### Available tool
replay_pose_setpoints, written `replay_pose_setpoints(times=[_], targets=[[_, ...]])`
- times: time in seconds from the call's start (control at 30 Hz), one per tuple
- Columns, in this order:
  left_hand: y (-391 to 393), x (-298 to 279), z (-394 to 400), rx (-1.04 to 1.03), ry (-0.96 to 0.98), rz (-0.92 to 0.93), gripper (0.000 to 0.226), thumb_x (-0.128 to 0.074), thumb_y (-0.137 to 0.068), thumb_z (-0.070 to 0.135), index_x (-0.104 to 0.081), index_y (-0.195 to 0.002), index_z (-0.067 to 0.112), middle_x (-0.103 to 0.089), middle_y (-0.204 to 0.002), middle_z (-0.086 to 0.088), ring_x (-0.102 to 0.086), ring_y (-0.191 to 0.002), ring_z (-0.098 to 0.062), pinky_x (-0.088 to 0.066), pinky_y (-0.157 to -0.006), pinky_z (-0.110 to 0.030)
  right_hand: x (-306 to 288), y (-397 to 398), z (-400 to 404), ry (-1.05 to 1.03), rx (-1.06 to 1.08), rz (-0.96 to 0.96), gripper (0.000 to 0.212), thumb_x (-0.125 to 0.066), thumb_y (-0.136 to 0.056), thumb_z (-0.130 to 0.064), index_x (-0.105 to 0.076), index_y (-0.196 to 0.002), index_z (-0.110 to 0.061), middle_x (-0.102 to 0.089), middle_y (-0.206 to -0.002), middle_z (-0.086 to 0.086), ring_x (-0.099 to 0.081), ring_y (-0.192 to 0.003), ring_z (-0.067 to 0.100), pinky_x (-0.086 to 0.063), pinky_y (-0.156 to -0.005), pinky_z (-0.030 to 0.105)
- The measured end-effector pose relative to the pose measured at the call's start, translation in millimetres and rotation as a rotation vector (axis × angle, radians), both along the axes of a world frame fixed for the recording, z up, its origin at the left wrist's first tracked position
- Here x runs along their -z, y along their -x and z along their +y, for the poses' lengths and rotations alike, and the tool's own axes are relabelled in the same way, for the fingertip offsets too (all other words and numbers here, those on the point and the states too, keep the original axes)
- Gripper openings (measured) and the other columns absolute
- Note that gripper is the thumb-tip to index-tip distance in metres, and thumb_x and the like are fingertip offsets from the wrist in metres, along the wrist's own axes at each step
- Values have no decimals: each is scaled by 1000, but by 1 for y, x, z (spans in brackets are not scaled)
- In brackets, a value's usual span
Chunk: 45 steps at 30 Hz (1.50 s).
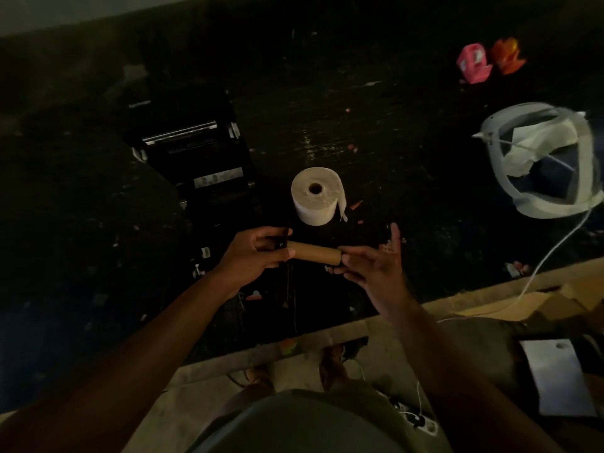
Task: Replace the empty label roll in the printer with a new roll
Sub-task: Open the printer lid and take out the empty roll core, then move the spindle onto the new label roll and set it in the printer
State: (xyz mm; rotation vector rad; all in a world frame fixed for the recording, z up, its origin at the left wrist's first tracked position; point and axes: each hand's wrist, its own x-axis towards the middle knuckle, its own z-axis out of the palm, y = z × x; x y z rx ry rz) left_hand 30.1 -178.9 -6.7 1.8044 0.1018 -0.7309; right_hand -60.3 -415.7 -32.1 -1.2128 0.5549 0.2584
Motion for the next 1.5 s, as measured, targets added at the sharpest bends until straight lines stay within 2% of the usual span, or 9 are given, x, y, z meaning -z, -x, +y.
replay_pose_setpoints(times=[0.1, 0.27, 0.63, 0.73, 0.87, 0.97, 1.17, 1.3, 1.5], targets=[[0, 0, -8, 35, -8, 15, 41, -81, -85, 14, -72, -124, 22, -76, -106, 0, -75, -97, -12, -60, -75, -21, 13, 11, -17, -25, 92, 46, 40, -69, -89, 2, -70, -115, -28, -79, -95, 11, -77, -78, 22, -58, -84, 41], [-11, 0, -12, 27, -32, 24, 40, -81, -86, 16, -73, -123, 23, -77, -106, -4, -76, -92, -8, -60, -72, -19, 38, 37, -75, 82, 252, 134, 18, -66, -91, 2, -74, -106, -3, -77, -93, 12, -76, -80, 20, -57, -79, 33], [-19, 20, -67, 357, -367, 4, 36, -83, -81, 16, -71, -113, 24, -72, -97, 3, -72, -89, -15, -62, -82, -36, 67, 15, -106, 346, 466, 218, 11, -67, -92, -1, -73, -97, -9, -75, -96, 13, -75, -83, 25, -61, -85, 37], [-25, 29, -81, 377, -426, 51, 28, -83, -79, 15, -74, -105, 20, -70, -93, 1, -72, -88, -18, -63, -84, -39, 82, 0, -94, 468, 432, 226, 14, -70, -92, -8, -75, -102, -16, -77, -100, 5, -77, -85, 20, -62, -89, 44], [-33, 38, -91, 360, -473, 103, 14, -80, -83, 13, -67, -83, 19, -70, -95, -4, -72, -90, -22, -62, -89, -41, 79, -12, -80, 718, 266, 170, 16, -71, -91, -14, -73, -102, -26, -73, -102, -7, -71, -90, 6, -54, -81, 22], [-35, 48, -91, 345, -510, 110, 20, -80, -82, 12, -74, -100, 6, -74, -106, -15, -74, -99, -31, -61, -91, -47, 85, -16, -76, 875, 111, 202, 24, -78, -85, -21, -70, -106, -25, -69, -111, -6, -65, -103, 8, -46, -76, 15], [-32, 52, -91, 491, -672, -50, 33, -83, -78, 38, -74, -106, 23, -71, -103, 3, -69, -101, -21, -58, -87, -40, 95, -13, -74, 1088, 6, 162, 24, -74, -86, -25, -71, -110, -26, -66, -117, 1, -65, -102, 16, -50, -78, 26], [-16, 36, -94, 297, -771, -482, 35, -73, -82, 53, -62, -108, 32, -60, -118, 5, -62, -105, -14, -54, -74, -33, 95, -14, -70, 1083, 26, 205, 24, -77, -84, -23, -69, -107, -25, -59, -120, 3, -65, -104, 21, -49, -79, 29], [-50, 17, -126, 154, -901, -667, 77, -65, -67, 79, -53, -123, 28, -41, -138, -6, -43, -125, -28, -48, -96, -45, 96, -12, -73, 1079, 13, 177, 25, -77, -84, -24, -67, -107, -26, -58, -118, 1, -65, -100, 21, -54, -78, 35]])
